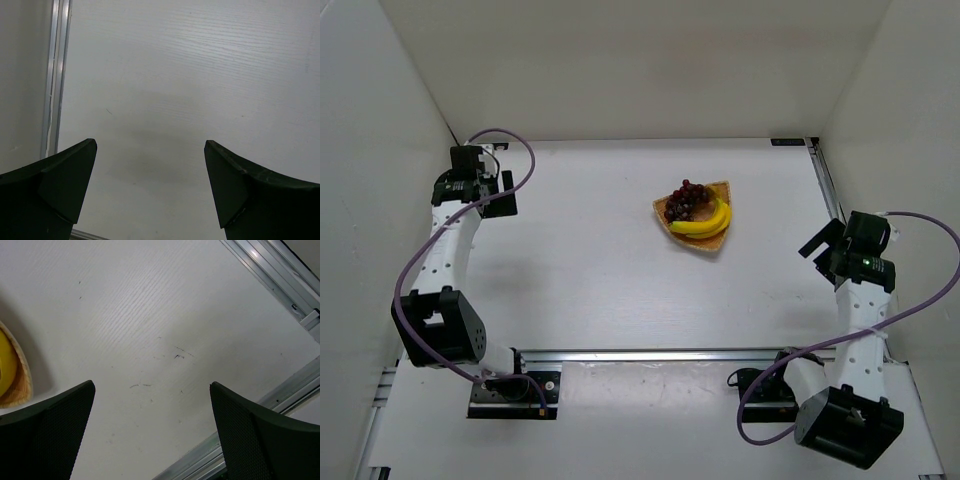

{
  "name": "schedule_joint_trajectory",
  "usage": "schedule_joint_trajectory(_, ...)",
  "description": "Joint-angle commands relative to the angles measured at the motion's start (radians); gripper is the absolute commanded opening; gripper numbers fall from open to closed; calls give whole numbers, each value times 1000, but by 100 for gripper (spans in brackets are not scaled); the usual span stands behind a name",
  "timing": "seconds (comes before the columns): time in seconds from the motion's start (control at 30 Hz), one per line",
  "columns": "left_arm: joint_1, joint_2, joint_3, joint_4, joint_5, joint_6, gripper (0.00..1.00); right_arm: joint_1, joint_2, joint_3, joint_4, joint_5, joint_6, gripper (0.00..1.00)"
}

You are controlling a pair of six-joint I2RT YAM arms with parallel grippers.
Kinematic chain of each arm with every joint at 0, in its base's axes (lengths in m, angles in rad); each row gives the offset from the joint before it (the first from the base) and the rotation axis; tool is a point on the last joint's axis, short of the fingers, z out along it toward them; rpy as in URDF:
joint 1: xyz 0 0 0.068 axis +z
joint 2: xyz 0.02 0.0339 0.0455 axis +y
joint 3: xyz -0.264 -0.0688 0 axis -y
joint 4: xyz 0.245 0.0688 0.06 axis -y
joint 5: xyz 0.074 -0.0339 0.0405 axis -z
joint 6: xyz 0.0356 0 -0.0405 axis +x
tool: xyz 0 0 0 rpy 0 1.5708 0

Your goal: Place and organize the fake fruits in the fruit bowl

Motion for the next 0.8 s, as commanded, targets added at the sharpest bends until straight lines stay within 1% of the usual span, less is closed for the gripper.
schedule_joint_trajectory(0.0, 5, -71, 11, -1, 40, -22, 100, -3, -22, 1, 18, 3, 13, 100)
schedule_joint_trajectory(0.67, 14, -89, -7, -10, 19, -22, 100, -3, -49, 1, -9, 21, -15, 100)
schedule_joint_trajectory(0.7, 14, -89, -16, -19, 48, -22, 100, -3, -49, 1, -9, 21, -15, 100)
schedule_joint_trajectory(0.77, 14, -100, -16, -19, 62, -22, 100, -3, -49, -8, -9, 21, -15, 100)
